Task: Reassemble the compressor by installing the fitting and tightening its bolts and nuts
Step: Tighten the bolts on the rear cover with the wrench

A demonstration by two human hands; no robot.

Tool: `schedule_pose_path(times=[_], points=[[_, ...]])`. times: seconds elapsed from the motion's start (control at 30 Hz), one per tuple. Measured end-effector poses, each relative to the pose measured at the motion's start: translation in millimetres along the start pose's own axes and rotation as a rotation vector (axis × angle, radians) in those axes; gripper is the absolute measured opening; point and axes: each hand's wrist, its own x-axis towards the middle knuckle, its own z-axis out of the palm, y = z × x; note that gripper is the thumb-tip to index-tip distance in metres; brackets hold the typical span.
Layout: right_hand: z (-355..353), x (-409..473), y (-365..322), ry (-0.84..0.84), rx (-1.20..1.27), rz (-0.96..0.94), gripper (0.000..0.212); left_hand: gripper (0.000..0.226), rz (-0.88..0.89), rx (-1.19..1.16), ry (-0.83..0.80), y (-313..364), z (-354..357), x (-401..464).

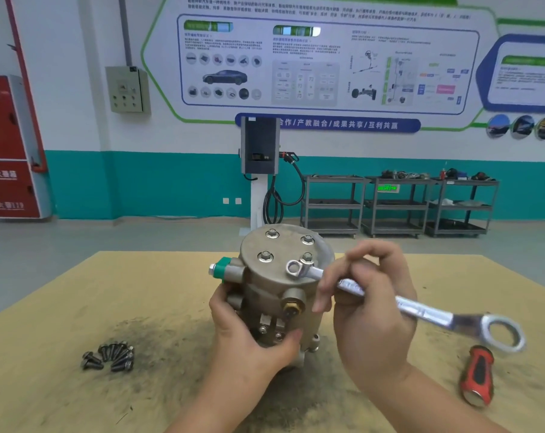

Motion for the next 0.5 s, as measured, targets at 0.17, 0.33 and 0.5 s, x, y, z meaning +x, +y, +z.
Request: schedule_pose_path(times=[0.17, 0.33, 0.5], points=[[-12, 32, -14, 0.109, -0.021, 0.164, 0.018, 0.092, -0.005, 0.006, -0.023, 3, -9, 6], [-20, 52, -15, 0.116, 0.012, 0.476, 0.02, 0.117, -0.025, 0.077, -0.033, 2, -15, 10], [-25, 59, -16, 0.189, 0.018, 0.615, 0.017, 0.093, -0.016, 0.025, -0.027, -4, -13, 7]])
